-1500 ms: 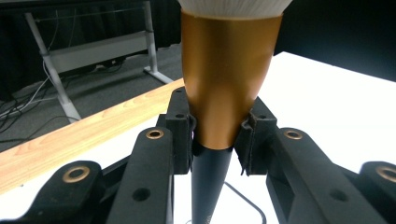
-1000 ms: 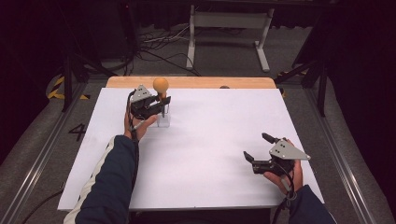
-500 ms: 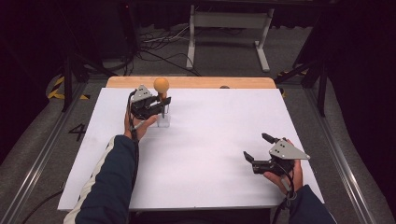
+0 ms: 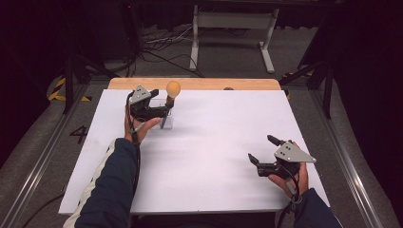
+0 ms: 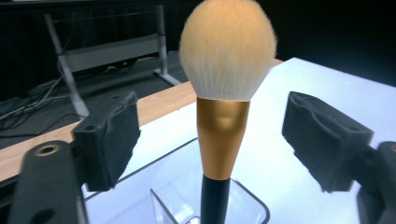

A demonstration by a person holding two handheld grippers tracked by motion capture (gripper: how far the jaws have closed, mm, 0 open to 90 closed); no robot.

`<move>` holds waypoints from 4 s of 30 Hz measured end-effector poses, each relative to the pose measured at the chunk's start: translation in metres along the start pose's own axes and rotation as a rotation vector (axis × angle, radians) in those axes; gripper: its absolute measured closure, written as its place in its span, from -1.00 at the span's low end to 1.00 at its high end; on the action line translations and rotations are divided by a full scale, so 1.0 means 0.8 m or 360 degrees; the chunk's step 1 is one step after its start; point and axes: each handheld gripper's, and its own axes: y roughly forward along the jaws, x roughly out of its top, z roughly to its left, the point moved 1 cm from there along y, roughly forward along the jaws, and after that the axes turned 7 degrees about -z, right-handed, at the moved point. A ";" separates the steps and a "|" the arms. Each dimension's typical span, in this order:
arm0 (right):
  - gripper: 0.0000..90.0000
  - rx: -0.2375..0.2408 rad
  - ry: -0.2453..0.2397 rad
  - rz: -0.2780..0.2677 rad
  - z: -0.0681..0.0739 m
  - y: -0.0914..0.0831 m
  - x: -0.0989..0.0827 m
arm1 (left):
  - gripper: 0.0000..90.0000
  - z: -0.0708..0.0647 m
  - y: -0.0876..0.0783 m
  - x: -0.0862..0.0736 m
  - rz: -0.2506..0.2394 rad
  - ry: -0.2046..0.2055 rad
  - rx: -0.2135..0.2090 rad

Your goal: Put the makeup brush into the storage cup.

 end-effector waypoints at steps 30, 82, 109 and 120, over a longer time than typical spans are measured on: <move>-0.79 0.0020 -0.0002 0.0014 0.001 0.002 -0.001 | -0.96 -0.013 -0.009 0.010 -0.0016 0.0165 0.0030; -0.92 -0.0016 0.0013 -0.0034 0.002 -0.001 0.001 | -0.96 -0.062 -0.080 0.021 -0.0065 0.0427 -0.0116; -0.95 -0.0031 -0.0006 -0.0043 0.002 -0.002 0.003 | -0.94 -0.067 -0.127 0.008 -0.0063 0.0470 -0.0130; -0.95 -0.0041 -0.0005 -0.0043 0.002 -0.002 0.003 | -0.96 -0.066 -0.144 -0.001 -0.0053 0.0468 -0.0094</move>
